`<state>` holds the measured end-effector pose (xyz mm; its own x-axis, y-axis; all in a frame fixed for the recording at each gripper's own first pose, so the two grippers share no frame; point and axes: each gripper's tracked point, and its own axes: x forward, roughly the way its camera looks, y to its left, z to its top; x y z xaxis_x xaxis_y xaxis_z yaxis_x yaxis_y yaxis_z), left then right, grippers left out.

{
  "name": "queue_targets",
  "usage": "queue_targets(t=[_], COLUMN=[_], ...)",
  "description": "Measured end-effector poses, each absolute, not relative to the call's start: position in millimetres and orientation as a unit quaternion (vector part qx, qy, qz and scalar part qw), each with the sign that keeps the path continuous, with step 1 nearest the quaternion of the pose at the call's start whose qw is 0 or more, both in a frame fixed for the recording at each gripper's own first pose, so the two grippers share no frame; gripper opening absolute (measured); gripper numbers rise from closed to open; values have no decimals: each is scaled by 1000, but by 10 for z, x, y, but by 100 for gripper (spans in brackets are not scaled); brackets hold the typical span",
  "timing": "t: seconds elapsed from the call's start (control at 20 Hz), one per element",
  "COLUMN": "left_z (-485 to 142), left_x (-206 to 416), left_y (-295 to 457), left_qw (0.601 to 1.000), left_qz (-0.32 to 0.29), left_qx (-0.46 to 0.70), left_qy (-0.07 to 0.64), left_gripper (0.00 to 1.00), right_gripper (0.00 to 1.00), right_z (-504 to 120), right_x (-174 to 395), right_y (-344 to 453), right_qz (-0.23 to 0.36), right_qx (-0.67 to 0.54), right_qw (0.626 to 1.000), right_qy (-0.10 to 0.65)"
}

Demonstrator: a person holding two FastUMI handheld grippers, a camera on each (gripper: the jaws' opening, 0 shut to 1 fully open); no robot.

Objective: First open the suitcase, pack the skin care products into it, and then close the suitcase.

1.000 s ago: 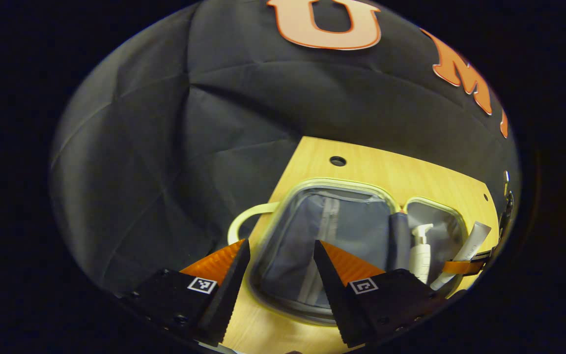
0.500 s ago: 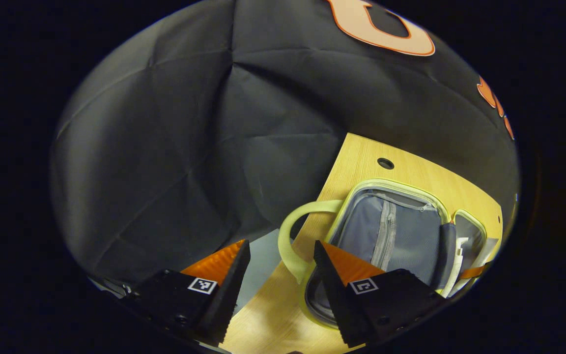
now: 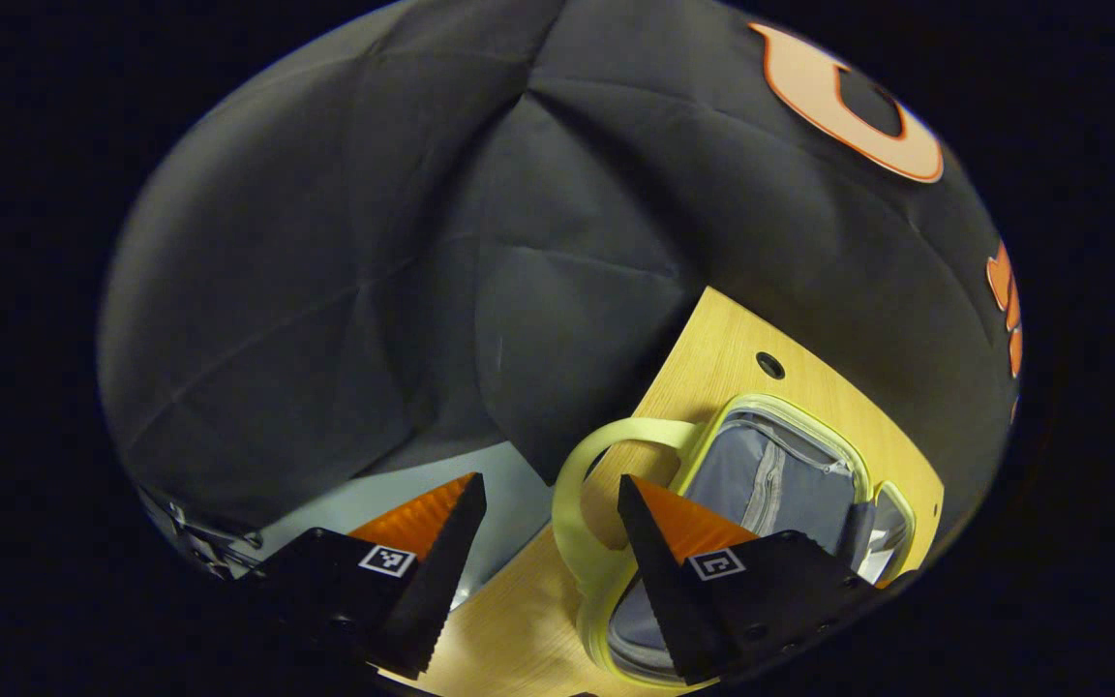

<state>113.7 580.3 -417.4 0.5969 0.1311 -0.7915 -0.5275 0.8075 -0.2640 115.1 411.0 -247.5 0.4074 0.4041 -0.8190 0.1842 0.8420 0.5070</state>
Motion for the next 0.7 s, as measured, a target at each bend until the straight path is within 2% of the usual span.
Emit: queue_targets(t=[0.3, 0.5, 0.55, 0.65, 0.7], left_z=[-4509, -4617, -4574, -4541, -4480], left_x=[1294, 1376, 1372, 1447, 1396], left_y=[5755, 5660, 5679, 5672, 5693], left_qw=[821, 793, 795, 803, 804], left_qz=[177, 169, 162, 159, 154], left_qx=[-345, -406, -408, -410, -407], left_qy=[420, 421, 420, 403, 405], left_gripper=[87, 37, 29, 28, 15], right_gripper=[84, 89, 90, 90, 91], right_z=[-2077, -1855, -1821, -1786, -1765], right_x=[1149, 1152, 1151, 1136, 1139], right_y=[3739, 3471, 3408, 3299, 3269], right_qz=[74, 60, 57, 47, 42], right_qx=[278, 283, 284, 283, 284], right_qw=[833, 852, 855, 861, 863], right_qy=[472, 436, 430, 421, 416])
